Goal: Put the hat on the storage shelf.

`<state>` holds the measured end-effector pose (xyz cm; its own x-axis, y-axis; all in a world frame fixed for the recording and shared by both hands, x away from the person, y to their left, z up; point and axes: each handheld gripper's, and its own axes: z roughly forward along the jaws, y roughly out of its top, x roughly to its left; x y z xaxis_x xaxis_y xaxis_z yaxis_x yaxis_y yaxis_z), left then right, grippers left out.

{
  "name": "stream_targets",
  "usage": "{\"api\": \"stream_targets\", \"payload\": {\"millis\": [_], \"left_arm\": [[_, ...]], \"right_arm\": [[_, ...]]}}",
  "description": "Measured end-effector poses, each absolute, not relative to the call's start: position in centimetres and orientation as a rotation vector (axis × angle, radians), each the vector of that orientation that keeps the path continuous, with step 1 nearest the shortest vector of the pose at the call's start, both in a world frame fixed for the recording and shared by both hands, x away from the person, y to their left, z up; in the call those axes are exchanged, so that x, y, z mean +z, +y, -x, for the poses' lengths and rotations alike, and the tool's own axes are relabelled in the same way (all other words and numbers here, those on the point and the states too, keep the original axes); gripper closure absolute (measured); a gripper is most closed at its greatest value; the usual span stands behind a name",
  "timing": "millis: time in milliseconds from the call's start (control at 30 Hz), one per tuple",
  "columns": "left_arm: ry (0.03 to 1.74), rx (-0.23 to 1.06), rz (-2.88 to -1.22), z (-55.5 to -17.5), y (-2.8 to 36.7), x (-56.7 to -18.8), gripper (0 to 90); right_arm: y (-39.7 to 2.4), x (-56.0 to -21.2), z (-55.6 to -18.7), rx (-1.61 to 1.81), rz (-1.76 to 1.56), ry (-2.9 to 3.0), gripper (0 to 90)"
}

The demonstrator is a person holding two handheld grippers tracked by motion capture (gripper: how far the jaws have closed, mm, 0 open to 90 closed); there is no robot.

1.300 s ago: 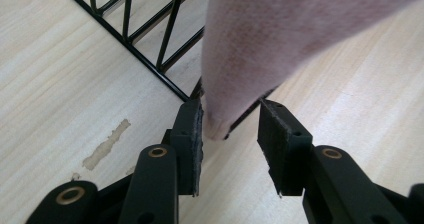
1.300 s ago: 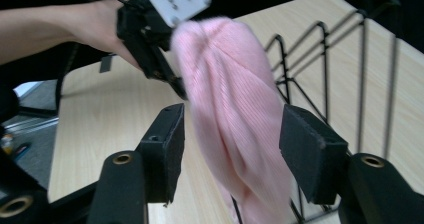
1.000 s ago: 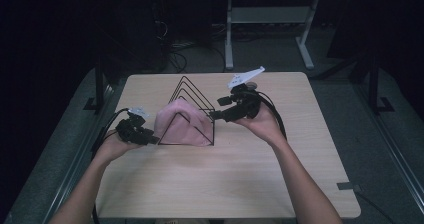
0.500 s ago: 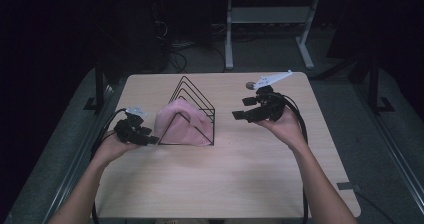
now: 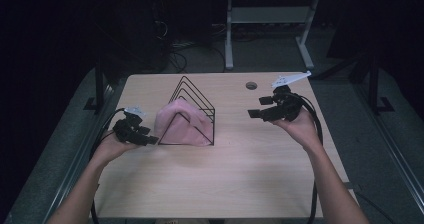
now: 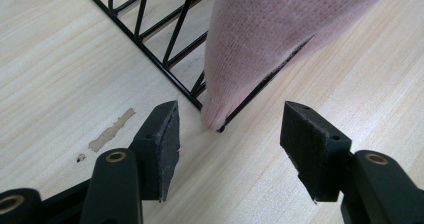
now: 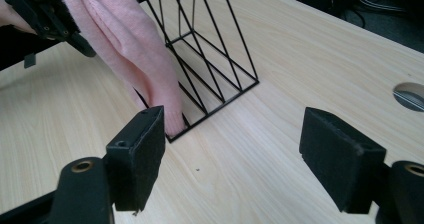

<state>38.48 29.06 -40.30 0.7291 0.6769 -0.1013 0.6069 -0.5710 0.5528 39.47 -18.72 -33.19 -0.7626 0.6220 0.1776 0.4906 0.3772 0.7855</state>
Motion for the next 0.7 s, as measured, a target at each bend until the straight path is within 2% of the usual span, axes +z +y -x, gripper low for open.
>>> {"api": "stream_targets", "payload": {"millis": [300,700], "left_arm": [[0.992,0.164,-2.35,-38.5,28.9,-40.3,34.9],[0.988,0.164,-2.357,-38.3,28.8,-40.4,34.0]], "right_arm": [[-21.4,-33.5,-39.0,1.309,-1.083,2.451,25.8],[-24.1,-34.8,-38.2,1.278,-1.152,2.422,24.6]]}}
